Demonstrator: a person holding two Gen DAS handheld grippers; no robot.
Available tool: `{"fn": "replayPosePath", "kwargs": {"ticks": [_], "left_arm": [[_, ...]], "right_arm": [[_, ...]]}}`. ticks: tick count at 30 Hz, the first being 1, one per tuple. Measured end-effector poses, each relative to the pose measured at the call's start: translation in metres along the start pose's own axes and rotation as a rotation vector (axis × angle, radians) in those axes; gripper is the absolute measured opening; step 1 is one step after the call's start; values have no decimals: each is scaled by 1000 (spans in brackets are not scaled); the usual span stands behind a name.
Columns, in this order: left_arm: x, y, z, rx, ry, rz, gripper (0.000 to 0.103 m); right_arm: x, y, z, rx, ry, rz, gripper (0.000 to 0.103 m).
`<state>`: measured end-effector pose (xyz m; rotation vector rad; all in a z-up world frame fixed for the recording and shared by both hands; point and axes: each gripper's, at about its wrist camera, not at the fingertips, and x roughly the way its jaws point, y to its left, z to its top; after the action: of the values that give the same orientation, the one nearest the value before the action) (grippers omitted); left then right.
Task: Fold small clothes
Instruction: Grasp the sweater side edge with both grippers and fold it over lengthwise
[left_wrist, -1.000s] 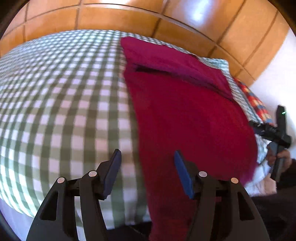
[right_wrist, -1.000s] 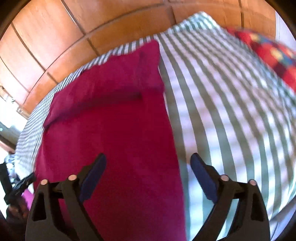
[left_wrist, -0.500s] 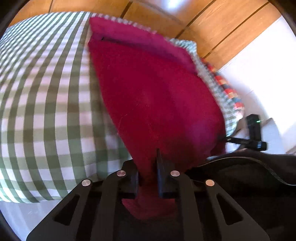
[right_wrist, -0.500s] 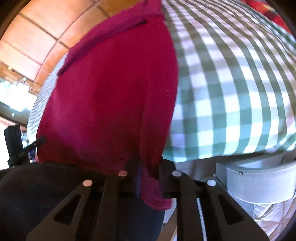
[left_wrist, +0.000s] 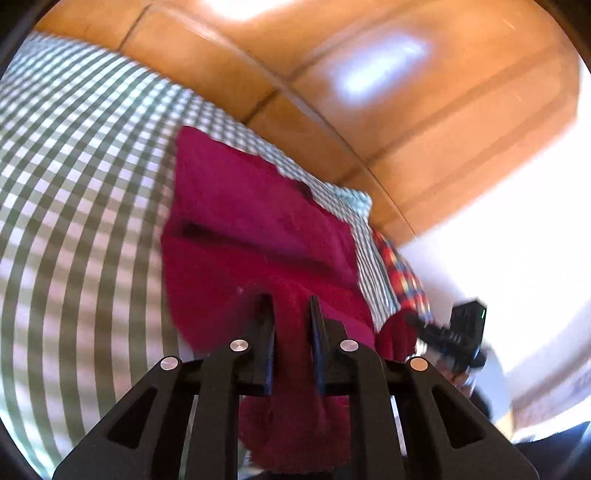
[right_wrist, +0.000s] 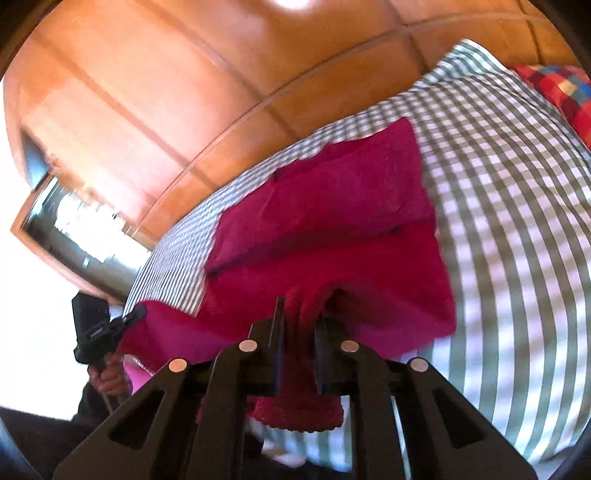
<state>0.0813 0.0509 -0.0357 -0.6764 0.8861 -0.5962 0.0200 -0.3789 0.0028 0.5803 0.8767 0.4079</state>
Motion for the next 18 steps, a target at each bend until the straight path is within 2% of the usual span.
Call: {"fn": "replayPosePath", "kwargs": {"ticks": [1,2,3,4,5,7,10,13,16,18], "left_arm": [[5,4,15,-37,-21,19,23],[6,7,27,-62,-37,21,37],[7,14,39,-97,-58,14,48],[6,19,48,-140,-85,9,63],[1,27,58,-193,-131,3,64],[-11,39,70,-245,-197,37,65],[-23,51,68,-208,-222,164,65],[-21,51,46,-62,-159,283,64],[-9,42,15,110,-81,356,65],[-1,40,2,145,-48,341,65]], "right_arm": [[3,-5,8,12,-9,-12,14],[8,-7,16,30,-21,-28,16],[12,-13,27,63,-33,-24,25],[13,-18,34,101,-53,2,60],[8,-24,37,125,-80,8,74],[-1,-32,41,142,-119,19,78],[-11,-40,35,156,-139,14,88],[-19,-54,16,164,-120,-41,90],[-24,-66,-9,159,-85,-111,90],[-19,-69,-27,131,-43,-166,90]]}}
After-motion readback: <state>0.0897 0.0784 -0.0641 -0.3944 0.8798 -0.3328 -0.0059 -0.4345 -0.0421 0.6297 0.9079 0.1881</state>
